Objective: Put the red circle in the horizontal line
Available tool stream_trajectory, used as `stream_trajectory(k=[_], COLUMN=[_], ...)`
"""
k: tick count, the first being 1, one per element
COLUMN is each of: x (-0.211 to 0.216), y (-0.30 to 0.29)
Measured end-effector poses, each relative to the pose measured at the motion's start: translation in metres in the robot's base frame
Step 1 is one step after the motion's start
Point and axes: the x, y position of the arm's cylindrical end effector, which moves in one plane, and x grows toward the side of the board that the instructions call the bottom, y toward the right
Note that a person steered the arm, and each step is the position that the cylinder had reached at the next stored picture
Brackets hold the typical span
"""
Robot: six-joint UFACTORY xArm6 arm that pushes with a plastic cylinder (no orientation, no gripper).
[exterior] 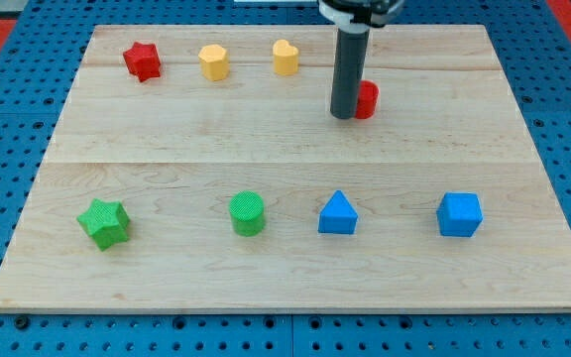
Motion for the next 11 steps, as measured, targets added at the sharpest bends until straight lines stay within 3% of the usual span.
stream_trajectory(k=[1,3,4,5,6,7,8,9,11], x=[-0.037,0.018,0.003,-0.008,0.007,-0.027,-0.031,-0.02,-0.064], y=[0.001,0.022,0.069,0.077,0.067,0.046,0.066,0.043,0.043])
